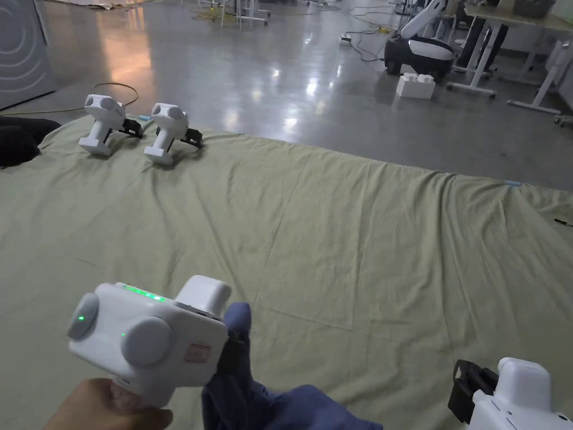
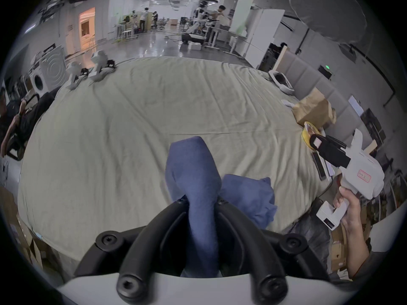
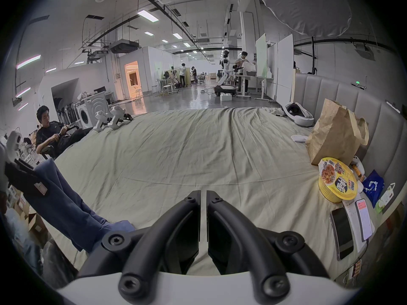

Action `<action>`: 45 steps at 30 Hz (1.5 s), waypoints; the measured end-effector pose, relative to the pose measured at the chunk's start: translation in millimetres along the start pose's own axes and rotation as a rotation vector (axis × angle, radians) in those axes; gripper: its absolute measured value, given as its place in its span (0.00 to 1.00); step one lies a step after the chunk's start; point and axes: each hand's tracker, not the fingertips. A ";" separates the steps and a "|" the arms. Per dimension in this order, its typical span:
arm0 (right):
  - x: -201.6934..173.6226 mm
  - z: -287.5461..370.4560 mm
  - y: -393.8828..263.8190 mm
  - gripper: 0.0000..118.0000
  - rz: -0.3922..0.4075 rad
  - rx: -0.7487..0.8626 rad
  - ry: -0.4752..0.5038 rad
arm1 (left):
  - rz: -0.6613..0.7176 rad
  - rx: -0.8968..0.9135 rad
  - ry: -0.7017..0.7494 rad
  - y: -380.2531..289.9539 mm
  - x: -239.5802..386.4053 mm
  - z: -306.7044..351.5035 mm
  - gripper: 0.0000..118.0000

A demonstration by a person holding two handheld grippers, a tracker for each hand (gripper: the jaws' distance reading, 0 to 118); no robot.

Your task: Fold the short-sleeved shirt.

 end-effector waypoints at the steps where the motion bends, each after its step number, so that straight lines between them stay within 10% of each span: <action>1: 1.1 0.6 -0.3 0.06 -0.001 0.001 -0.002 | -0.006 -0.005 -0.007 0.9 8.5 -1.3 0.14; 22: 21.2 12.3 -7.5 0.06 -0.034 -0.011 -0.037 | -0.171 -0.229 -0.077 -43.7 161.7 -143.7 0.16; 26: 26.9 15.2 -7.1 0.06 -0.038 -0.010 -0.046 | -0.088 -0.251 -0.227 -40.7 145.1 -134.4 0.57; 34: 37.9 20.1 -10.9 0.06 -0.056 -0.012 -0.056 | 0.074 -0.173 -0.319 -18.5 92.0 -94.1 0.61; 38: 38.6 19.3 -13.1 0.06 -0.069 -0.010 -0.058 | 0.090 -0.206 -0.282 -20.9 89.9 -118.1 0.54; 40: 37.4 20.0 -14.0 0.06 -0.072 -0.010 -0.054 | 0.102 -0.275 -0.350 -29.7 97.1 -136.2 0.20; 45: 36.1 18.5 -17.8 0.06 -0.071 -0.019 -0.050 | 0.143 -0.307 -0.371 -55.8 115.7 -173.2 0.12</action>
